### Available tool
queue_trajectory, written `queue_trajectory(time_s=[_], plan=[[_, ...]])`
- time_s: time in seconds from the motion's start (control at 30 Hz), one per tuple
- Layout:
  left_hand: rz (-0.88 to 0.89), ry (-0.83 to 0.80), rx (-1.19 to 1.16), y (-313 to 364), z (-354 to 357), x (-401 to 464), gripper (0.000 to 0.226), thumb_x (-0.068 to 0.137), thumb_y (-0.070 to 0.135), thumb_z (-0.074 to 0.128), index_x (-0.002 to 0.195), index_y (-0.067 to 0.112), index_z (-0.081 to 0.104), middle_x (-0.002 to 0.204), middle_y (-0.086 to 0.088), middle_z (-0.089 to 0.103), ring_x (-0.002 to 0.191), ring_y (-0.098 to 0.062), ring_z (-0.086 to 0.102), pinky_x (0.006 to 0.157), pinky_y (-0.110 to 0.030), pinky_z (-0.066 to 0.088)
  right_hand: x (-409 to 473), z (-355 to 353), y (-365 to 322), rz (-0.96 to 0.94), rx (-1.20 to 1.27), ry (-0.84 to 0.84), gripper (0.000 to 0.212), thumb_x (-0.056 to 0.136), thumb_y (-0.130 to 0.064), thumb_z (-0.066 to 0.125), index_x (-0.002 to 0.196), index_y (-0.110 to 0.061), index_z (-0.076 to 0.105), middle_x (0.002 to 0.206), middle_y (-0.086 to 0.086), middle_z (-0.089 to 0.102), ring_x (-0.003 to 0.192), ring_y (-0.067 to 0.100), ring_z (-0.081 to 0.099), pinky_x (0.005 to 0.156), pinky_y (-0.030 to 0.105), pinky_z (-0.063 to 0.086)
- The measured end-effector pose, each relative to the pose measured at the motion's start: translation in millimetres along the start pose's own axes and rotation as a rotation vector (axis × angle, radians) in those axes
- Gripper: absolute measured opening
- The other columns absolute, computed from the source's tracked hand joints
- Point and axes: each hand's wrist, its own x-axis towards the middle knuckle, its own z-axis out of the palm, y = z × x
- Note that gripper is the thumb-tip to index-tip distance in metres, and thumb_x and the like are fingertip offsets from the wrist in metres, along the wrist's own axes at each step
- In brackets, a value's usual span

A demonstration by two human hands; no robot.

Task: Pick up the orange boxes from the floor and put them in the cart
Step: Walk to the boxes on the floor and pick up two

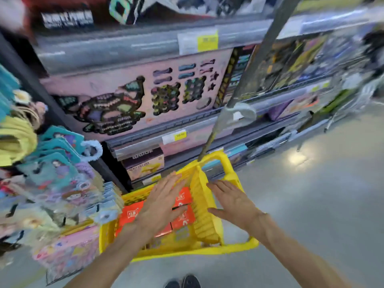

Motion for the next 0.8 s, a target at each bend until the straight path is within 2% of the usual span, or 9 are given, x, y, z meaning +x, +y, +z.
queue_trajectory(time_s=[0.1,0.17,0.23,0.33,0.4,0.53,0.63,0.8], plan=[[0.115,0.041,0.017,55.2,-48.9,30.5,0.089,0.072,0.055,0.079,0.144,0.017,0.043,0.152,-0.009,0.042,0.142,-0.029,0.036,0.11,-0.049,0.039,-43.7,-72.3,14.2,0.107,-0.011,0.065,0.08,0.083,-0.048,0.072,0.145,-0.008,0.043,0.144,0.014,0.049,0.136,0.034,0.044,0.113,0.039,0.033],[0.219,0.052,-0.005,101.1,-76.1,53.8,0.088,0.075,0.057,0.073,0.145,0.015,0.041,0.154,-0.01,0.039,0.143,-0.029,0.033,0.114,-0.046,0.031,-82.6,-120.0,27.1,0.19,-0.012,0.095,0.079,0.087,-0.049,0.067,0.148,-0.009,0.038,0.15,0.014,0.043,0.14,0.032,0.038,0.114,0.038,0.028],[0.309,0.017,-0.013,153.3,-94.1,75.9,0.091,0.076,0.061,0.066,0.148,0.015,0.036,0.156,-0.01,0.036,0.145,-0.029,0.031,0.115,-0.043,0.021,-131.0,-160.3,43.7,0.294,-0.003,0.162,0.081,0.087,-0.05,0.068,0.149,-0.008,0.037,0.15,0.014,0.042,0.139,0.033,0.039,0.114,0.039,0.028],[0.43,-0.009,-0.016,230.9,-107.9,114.4,0.094,0.075,0.068,0.055,0.149,0.014,0.035,0.154,-0.009,0.038,0.144,-0.028,0.033,0.114,-0.044,0.026,-203.9,-201.6,80.7,0.455,-0.035,0.269,0.083,0.085,-0.053,0.068,0.148,-0.008,0.039,0.147,0.015,0.047,0.136,0.036,0.044,0.112,0.044,0.034],[0.518,-0.043,-0.035,280.1,-108.6,139.8,0.094,0.075,0.071,0.047,0.149,0.013,0.036,0.155,-0.009,0.036,0.145,-0.027,0.03,0.115,-0.044,0.025,-253.1,-221.7,105.2,0.546,-0.041,0.307,0.085,0.085,-0.058,0.065,0.15,-0.011,0.036,0.147,0.013,0.047,0.136,0.035,0.043,0.114,0.043,0.032],[0.733,-0.023,-0.014,379.7,-102.9,202.2,0.094,0.08,0.074,0.045,0.148,0.009,0.038,0.155,-0.013,0.035,0.145,-0.029,0.028,0.116,-0.043,0.021,-341.8,-256.4,163.0,0.725,-0.034,0.358,0.088,0.085,-0.058,0.066,0.152,-0.011,0.033,0.154,0.014,0.04,0.141,0.03,0.036,0.117,0.036,0.025],[0.847,0.03,0.001,464.4,-92.3,255.0,0.09,0.081,0.073,0.042,0.146,0.01,0.04,0.15,-0.016,0.043,0.14,-0.033,0.038,0.114,-0.041,0.026,-404.4,-274.7,212.7,0.823,-0.042,0.407,0.088,0.085,-0.054,0.069,0.152,-0.01,0.033,0.153,0.014,0.04,0.139,0.031,0.039,0.114,0.037,0.03],[0.97,0.041,-0.008,605.8,-65.4,342.7,0.09,0.082,0.073,0.041,0.147,0.011,0.039,0.154,-0.013,0.038,0.143,-0.031,0.033,0.115,-0.047,0.03,-495.3,-302.8,315.2,0.918,-0.122,0.404,0.086,0.085,-0.054,0.069,0.15,-0.011,0.035,0.15,0.011,0.044,0.133,0.031,0.045,0.11,0.038,0.036]])
